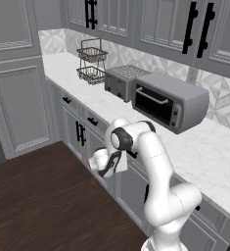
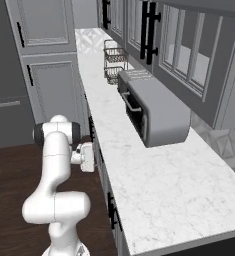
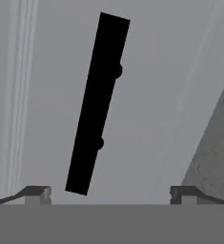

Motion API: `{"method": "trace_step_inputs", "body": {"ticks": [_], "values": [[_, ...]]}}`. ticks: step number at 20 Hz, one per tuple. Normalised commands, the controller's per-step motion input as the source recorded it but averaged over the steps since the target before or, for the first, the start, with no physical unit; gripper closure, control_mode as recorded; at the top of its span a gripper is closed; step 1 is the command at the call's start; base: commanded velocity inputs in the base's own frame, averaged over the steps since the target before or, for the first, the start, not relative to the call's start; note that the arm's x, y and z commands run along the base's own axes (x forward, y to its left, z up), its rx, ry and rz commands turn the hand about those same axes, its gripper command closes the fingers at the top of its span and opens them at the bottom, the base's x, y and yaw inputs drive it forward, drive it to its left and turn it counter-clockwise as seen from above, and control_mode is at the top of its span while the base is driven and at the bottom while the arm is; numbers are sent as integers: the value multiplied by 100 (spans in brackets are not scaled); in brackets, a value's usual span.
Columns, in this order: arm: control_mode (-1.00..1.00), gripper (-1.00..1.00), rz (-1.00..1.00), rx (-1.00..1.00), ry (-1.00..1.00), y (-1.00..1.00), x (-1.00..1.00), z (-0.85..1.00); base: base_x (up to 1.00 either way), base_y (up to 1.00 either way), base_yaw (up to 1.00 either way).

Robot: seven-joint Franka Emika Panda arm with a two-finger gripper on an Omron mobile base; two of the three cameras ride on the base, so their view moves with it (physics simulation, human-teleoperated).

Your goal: Take a straw from the drawer in front and place it inside the glass cup on the dining counter.

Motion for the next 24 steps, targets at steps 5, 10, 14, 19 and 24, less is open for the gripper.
{"method": "trace_step_inputs", "body": {"ticks": [5,10,14,19,24], "values": [[-100,-100,1,4,7,-11,37,-31,0,0,0],[-100,-100,3,5,5,-2,48,-29,0,0,0],[-100,-100,4,4,3,-2,38,-27,0,0,0],[-100,100,4,2,0,-6,3,-13,0,0,0],[-100,100,5,4,0,0,-16,0,0,0,0]]}}
